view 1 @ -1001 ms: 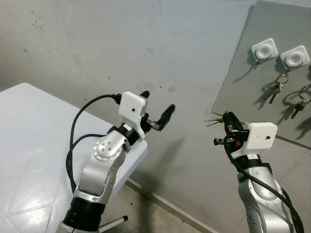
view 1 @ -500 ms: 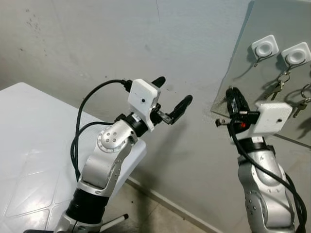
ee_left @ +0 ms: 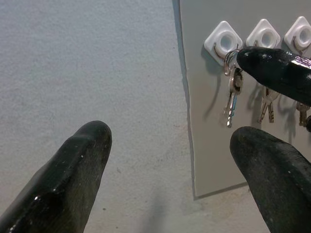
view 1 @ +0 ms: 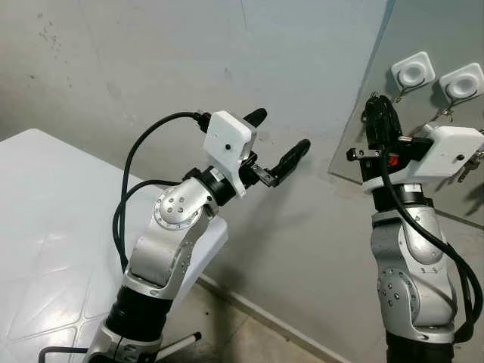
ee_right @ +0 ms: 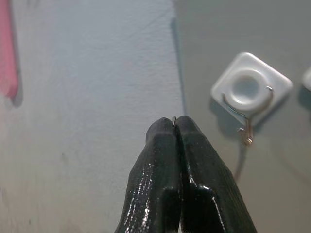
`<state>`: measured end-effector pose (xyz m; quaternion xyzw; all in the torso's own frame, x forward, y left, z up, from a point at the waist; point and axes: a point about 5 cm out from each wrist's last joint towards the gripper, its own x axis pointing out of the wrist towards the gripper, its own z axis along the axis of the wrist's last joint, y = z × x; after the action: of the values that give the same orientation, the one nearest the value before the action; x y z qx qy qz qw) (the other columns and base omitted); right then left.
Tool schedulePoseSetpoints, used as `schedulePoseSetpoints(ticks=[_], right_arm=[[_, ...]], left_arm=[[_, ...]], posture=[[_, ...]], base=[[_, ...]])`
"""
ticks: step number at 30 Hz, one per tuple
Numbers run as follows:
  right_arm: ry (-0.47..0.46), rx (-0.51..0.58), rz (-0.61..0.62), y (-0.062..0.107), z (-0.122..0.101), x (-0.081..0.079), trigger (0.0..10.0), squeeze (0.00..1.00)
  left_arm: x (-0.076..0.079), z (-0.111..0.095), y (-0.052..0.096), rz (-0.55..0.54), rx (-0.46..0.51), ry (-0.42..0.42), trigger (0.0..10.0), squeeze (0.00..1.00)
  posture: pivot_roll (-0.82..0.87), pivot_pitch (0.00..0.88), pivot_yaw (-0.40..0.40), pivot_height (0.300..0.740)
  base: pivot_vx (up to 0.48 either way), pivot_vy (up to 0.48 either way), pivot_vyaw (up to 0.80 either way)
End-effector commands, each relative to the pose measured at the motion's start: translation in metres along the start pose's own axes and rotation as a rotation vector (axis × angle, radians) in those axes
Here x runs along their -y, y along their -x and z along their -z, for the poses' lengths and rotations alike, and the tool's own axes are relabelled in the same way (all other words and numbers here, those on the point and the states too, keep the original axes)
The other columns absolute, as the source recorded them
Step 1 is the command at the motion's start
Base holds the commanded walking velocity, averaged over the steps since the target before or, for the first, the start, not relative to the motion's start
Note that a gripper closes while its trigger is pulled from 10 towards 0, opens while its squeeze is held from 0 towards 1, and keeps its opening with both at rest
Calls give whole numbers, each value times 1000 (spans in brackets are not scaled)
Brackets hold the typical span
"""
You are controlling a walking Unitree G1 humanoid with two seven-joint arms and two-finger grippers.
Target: Hang keys on a hook
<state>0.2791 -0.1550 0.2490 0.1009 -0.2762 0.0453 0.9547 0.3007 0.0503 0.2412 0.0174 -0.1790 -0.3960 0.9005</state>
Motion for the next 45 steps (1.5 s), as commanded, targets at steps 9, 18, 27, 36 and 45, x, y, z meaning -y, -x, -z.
schedulePoseSetpoints(ticks=[9,18,27,36,45], right_arm=[[-82,15,44,-6,-3,6,10000,0],[-133,32,56,-14,-4,8,10000,0],[-218,33,99,-15,-2,12,10000,0],[-333,27,160,-8,3,16,10000,0],[-422,66,191,-5,1,20,10000,0]], left_arm=[[3,-10,-3,32,29,-7,10000,0],[5,-11,-3,41,30,-2,10000,0],[5,-11,-2,35,28,6,10000,0],[6,-12,-1,40,27,18,10000,0],[6,-12,-1,39,23,21,10000,0]], posture=[[-69,22,13,740],[-65,24,14,740],[-61,24,12,740],[-66,31,18,740],[-64,34,20,740]], base=[[0,0,0],[0,0,0],[0,0,0],[0,0,0],[0,0,0]])
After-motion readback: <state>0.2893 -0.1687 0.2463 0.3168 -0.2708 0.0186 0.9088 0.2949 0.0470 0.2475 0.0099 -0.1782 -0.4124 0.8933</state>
